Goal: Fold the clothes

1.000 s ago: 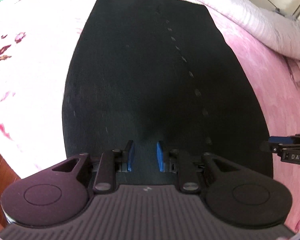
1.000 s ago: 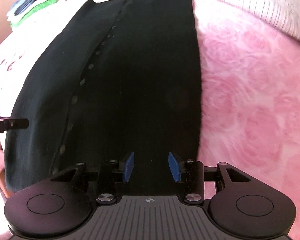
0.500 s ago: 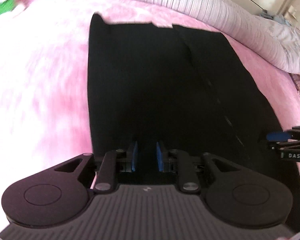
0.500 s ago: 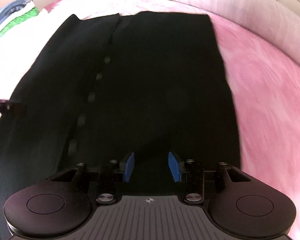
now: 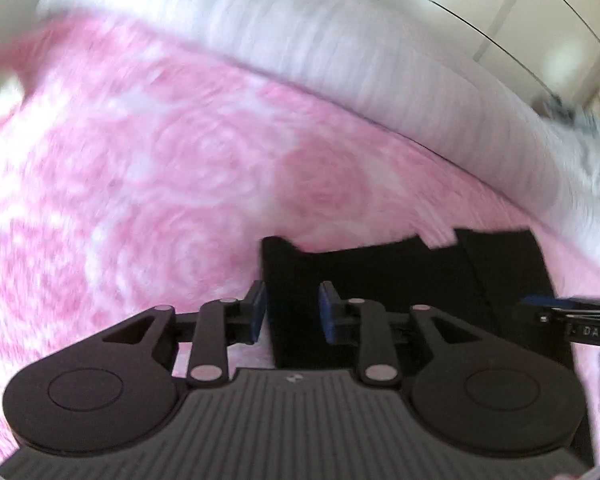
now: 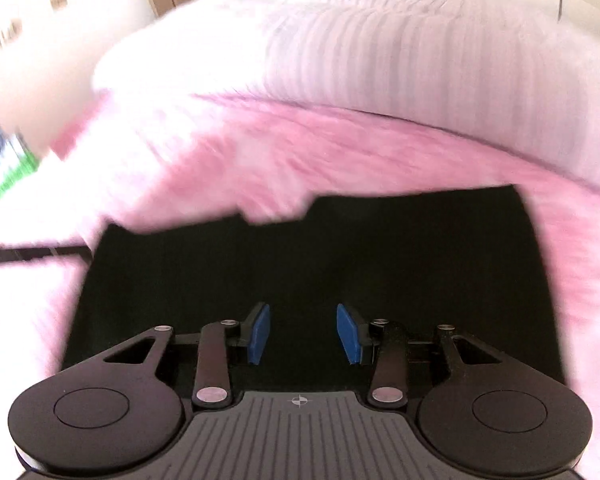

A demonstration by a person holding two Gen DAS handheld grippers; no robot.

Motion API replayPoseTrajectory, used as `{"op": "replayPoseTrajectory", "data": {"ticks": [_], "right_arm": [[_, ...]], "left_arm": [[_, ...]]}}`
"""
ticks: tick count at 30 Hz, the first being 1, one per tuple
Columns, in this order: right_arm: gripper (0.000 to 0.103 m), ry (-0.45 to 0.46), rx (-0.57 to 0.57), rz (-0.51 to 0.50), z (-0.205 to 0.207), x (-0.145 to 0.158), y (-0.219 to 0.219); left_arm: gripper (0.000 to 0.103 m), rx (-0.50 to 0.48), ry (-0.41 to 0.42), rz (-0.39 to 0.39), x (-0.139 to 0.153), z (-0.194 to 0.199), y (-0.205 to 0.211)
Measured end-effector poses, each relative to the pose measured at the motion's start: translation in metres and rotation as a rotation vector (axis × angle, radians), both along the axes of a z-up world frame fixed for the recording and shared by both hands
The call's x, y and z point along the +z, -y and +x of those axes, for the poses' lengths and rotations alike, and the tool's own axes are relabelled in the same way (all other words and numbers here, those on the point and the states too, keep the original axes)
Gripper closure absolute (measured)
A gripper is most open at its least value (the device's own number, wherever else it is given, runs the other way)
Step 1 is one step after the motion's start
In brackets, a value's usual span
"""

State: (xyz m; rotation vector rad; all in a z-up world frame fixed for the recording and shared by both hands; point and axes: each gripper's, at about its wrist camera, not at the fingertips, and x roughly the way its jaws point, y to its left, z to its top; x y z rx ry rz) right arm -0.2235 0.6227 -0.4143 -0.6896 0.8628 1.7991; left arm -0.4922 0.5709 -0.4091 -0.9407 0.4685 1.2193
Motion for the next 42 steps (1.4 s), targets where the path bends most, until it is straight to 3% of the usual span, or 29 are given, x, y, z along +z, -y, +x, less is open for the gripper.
{"op": "replayPoseTrajectory", "data": {"ticks": [3, 9, 12, 13, 15, 18, 21, 24, 27, 29, 30, 31, 34, 35, 36, 37, 38, 39, 40, 41, 42], "right_arm": [[0.061, -0.138, 0.019, -0.058, -0.008, -0.012, -0.031], [0.061, -0.243, 0.041, -0.136, -0.016, -0.041, -0.066], [0.101, -0.266, 0.092, -0.168, -0.021, -0.043, -0.07], [0.103, -0.242, 0.115, -0.151, -0.025, -0.041, -0.069], [0.103, -0.181, 0.148, -0.096, -0.031, -0.035, -0.064], [0.103, -0.133, 0.122, -0.02, -0.029, -0.024, -0.059], [0.103, -0.07, 0.127, -0.038, -0.034, -0.031, -0.058], [0.103, -0.058, 0.132, -0.048, -0.032, -0.028, -0.054], [0.092, -0.069, 0.05, -0.031, 0.006, -0.012, -0.048], [0.068, -0.051, -0.018, -0.018, 0.038, 0.001, -0.045], [0.051, -0.029, -0.067, -0.004, 0.061, 0.005, -0.045], [0.045, -0.006, -0.116, 0.009, 0.084, 0.009, -0.044], [0.045, 0.033, -0.248, -0.004, 0.145, 0.007, -0.051], [0.045, 0.005, -0.269, -0.025, 0.16, 0.002, -0.055], [0.045, -0.028, -0.286, -0.059, 0.17, -0.006, -0.059], [0.045, -0.079, -0.281, -0.102, 0.176, -0.015, -0.062], [0.045, -0.127, -0.258, -0.133, 0.178, -0.023, -0.064], [0.057, -0.116, -0.244, -0.115, 0.174, -0.028, -0.062], [0.084, -0.06, -0.228, -0.089, 0.168, -0.029, -0.06], [0.093, -0.048, -0.203, -0.073, 0.167, -0.028, -0.059], [0.095, -0.091, -0.201, -0.069, 0.172, -0.025, -0.058]], "left_arm": [[0.077, 0.065, 0.14, -0.063, -0.02, -0.031, -0.032], [0.076, 0.121, 0.297, -0.109, -0.032, -0.065, -0.032], [0.076, 0.133, 0.354, -0.114, -0.037, -0.064, -0.036], [0.076, 0.134, 0.367, -0.116, -0.037, -0.063, -0.038], [0.076, 0.127, 0.36, -0.11, -0.038, -0.058, -0.044], [0.086, 0.105, 0.314, -0.09, -0.037, -0.051, -0.055], [0.086, 0.093, 0.258, -0.082, -0.037, -0.044, -0.06], [0.08, 0.1, 0.264, -0.086, -0.035, -0.042, -0.058], [0.079, 0.098, 0.27, -0.102, -0.033, -0.045, -0.056], [0.075, 0.1, 0.284, -0.113, -0.033, -0.046, -0.056], [0.074, 0.102, 0.294, -0.117, -0.033, -0.047, -0.055], [0.073, 0.104, 0.3, -0.12, -0.034, -0.048, -0.053], [0.073, 0.108, 0.293, -0.111, -0.036, -0.043, -0.051], [0.076, 0.102, 0.284, -0.104, -0.036, -0.039, -0.051], [0.082, 0.088, 0.262, -0.096, -0.035, -0.034, -0.052], [0.096, 0.072, 0.229, -0.09, -0.035, -0.029, -0.054], [0.096, 0.059, 0.194, -0.084, -0.034, -0.023, -0.056], [0.097, 0.052, 0.162, -0.072, -0.032, -0.019, -0.057], [0.097, 0.045, 0.134, -0.059, -0.03, -0.014, -0.059], [0.097, 0.042, 0.113, -0.049, -0.027, -0.011, -0.062], [0.097, 0.043, 0.1, -0.04, -0.025, -0.009, -0.065]]}}
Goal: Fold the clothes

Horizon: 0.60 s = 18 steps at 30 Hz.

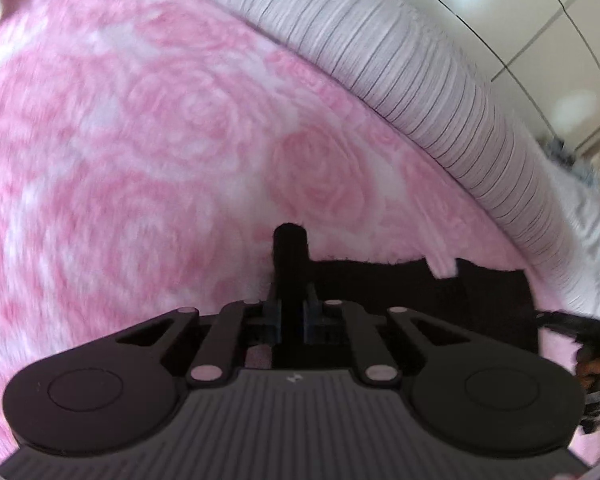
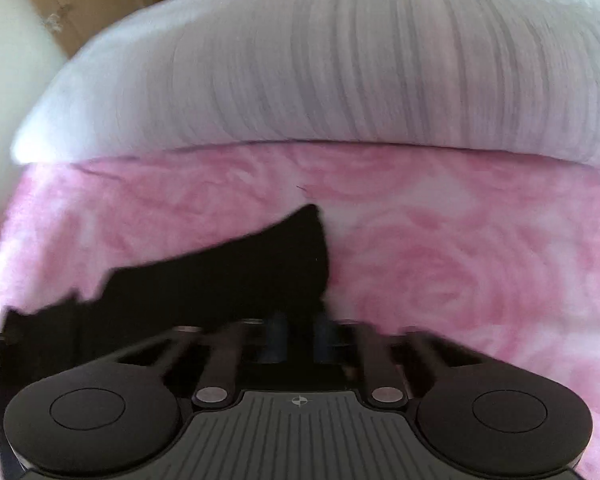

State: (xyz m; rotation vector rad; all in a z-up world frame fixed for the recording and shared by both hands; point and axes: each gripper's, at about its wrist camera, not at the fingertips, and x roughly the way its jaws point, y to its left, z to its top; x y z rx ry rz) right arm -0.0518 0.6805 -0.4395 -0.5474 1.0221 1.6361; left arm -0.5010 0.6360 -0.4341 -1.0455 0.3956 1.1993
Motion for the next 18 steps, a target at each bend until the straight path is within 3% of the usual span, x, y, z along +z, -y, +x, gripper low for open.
{"op": "replayPoseTrajectory", "data": {"ticks": [3, 6, 10, 12, 15, 16, 18], "right_arm": [[0.096, 0.037, 0.039, 0.068, 0.004, 0.016, 0.006], [0.096, 0.06, 0.024, 0.123, 0.014, 0.041, 0.008], [0.096, 0.116, -0.073, 0.204, 0.033, 0.076, 0.004], [0.093, 0.141, -0.164, 0.239, 0.046, 0.092, 0.003], [0.056, 0.197, -0.246, 0.229, 0.064, 0.107, 0.01], [0.052, 0.195, -0.248, 0.228, 0.067, 0.11, 0.022], [0.051, 0.162, -0.232, 0.199, 0.074, 0.111, 0.054]], "left_arm": [[0.098, -0.008, -0.014, 0.024, 0.013, 0.008, -0.015], [0.098, -0.06, -0.047, 0.103, 0.038, 0.027, -0.036], [0.096, -0.127, -0.066, 0.236, 0.085, 0.069, -0.073], [0.089, -0.141, -0.086, 0.278, 0.105, 0.09, -0.085], [0.078, -0.128, -0.141, 0.307, 0.121, 0.106, -0.077], [0.072, -0.136, -0.125, 0.287, 0.117, 0.103, -0.064], [0.071, -0.151, -0.093, 0.247, 0.109, 0.097, -0.04]]}}
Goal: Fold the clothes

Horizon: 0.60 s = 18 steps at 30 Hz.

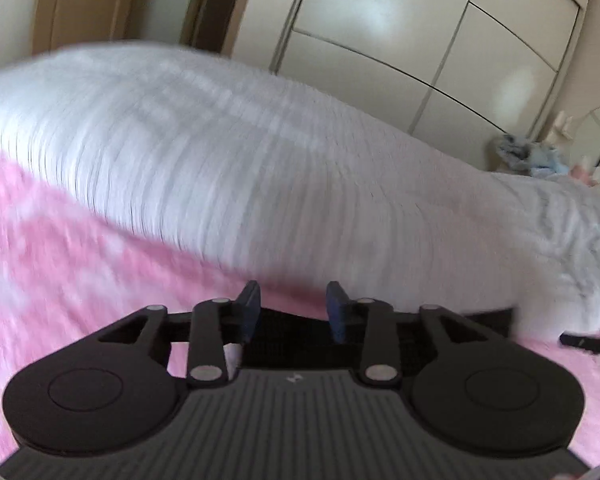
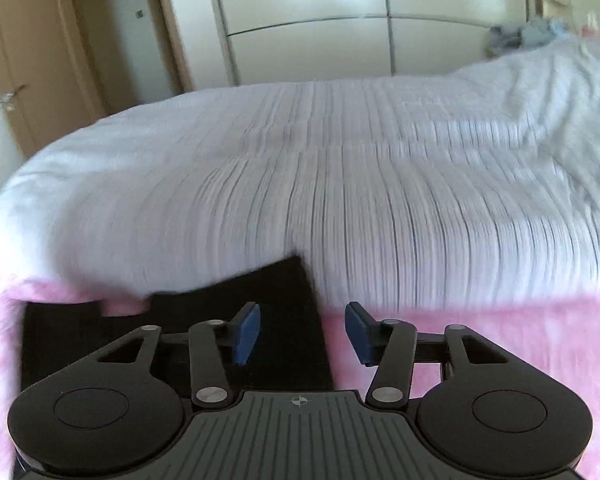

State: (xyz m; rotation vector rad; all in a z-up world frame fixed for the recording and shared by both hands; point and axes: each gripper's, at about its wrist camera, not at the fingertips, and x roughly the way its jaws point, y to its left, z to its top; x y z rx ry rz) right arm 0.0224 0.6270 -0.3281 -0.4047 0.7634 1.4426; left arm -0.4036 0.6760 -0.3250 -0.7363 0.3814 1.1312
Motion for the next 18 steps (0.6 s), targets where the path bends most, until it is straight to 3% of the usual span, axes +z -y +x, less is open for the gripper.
{"op": "replayPoseTrajectory", "data": {"ticks": [5, 10, 12, 14, 18], "right_arm": [[0.051, -0.138, 0.041, -0.17, 0.016, -0.019, 0.137], [0.051, -0.206, -0.055, -0.353, 0.006, -0.04, 0.303], [0.051, -0.233, -0.105, -0.428, 0.001, -0.047, 0.367], [0.049, -0.323, -0.18, -0.492, 0.002, -0.057, 0.412], [0.043, -0.497, -0.317, -0.492, 0.011, -0.079, 0.476]], "left_arm": [[0.072, -0.027, 0.002, -0.255, -0.056, -0.037, 0.117], [0.072, 0.059, 0.125, -0.535, -0.09, -0.089, 0.274], [0.072, 0.102, 0.169, -0.603, -0.092, -0.103, 0.331], [0.069, 0.135, 0.213, -0.649, -0.093, -0.111, 0.382], [0.067, 0.19, 0.324, -0.711, -0.103, -0.107, 0.452]]}}
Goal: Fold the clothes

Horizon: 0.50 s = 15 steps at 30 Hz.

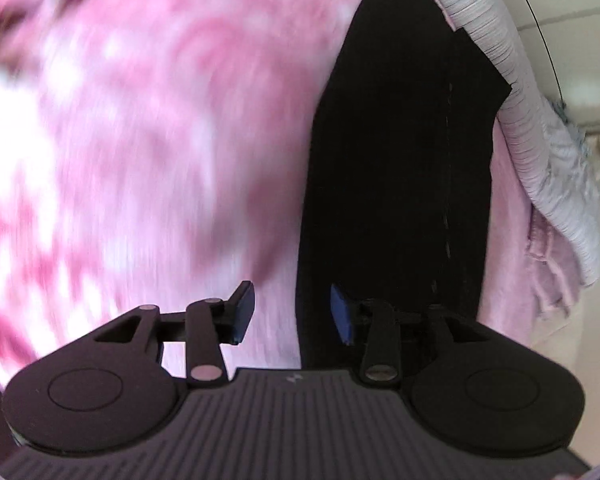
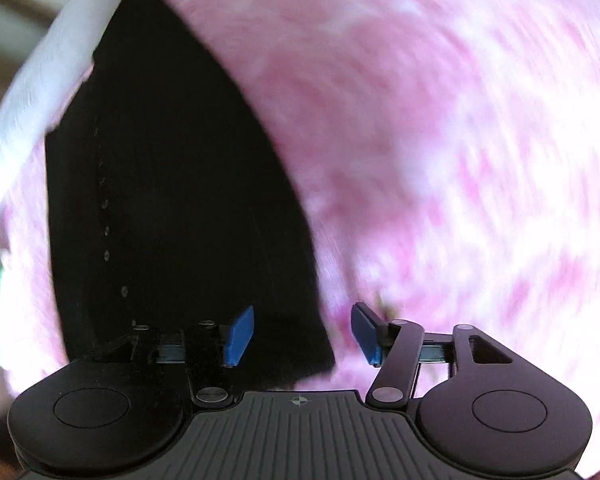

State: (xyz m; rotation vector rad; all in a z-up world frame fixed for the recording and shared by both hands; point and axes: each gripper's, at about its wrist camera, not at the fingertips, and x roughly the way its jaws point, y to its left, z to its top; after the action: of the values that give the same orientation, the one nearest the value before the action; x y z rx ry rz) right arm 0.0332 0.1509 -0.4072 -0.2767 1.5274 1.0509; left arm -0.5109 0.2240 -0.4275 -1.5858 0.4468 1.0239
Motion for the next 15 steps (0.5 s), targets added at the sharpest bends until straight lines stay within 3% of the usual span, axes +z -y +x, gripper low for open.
{"op": "replayPoseTrajectory", "data": {"ticks": [3, 5, 9, 10, 11, 12, 13, 15], "right_arm": [[0.043, -0.078, -0.074, 0.062, 0.008, -0.016, 0.026], [0.042, -0.108, -0.108, 0.119, 0.013, -0.02, 0.038], [0.04, -0.169, -0.154, 0.198, 0.022, -0.03, 0.049], [0.04, -0.174, -0.155, 0.211, 0.024, -0.031, 0.051], [0.041, -0.18, -0.155, 0.223, 0.025, -0.032, 0.053], [0.041, -0.176, -0.147, 0.224, 0.025, -0.031, 0.052], [0.049, -0.176, -0.133, 0.227, 0.022, -0.028, 0.044], [0.092, -0.192, -0.111, 0.219, 0.016, -0.027, 0.032]], "left_arm": [[0.064, 0.072, 0.073, 0.014, -0.009, 0.01, 0.028], [0.056, 0.125, 0.12, 0.025, -0.017, 0.02, 0.038], [0.059, 0.203, 0.154, 0.057, -0.029, 0.028, 0.042], [0.081, 0.189, 0.166, 0.064, -0.029, 0.031, 0.039], [0.095, 0.161, 0.168, 0.075, -0.028, 0.035, 0.036], [0.095, 0.119, 0.155, 0.096, -0.024, 0.039, 0.031], [0.096, 0.074, 0.14, 0.125, -0.018, 0.042, 0.027], [0.096, -0.006, 0.125, 0.189, -0.003, 0.043, 0.017]]}}
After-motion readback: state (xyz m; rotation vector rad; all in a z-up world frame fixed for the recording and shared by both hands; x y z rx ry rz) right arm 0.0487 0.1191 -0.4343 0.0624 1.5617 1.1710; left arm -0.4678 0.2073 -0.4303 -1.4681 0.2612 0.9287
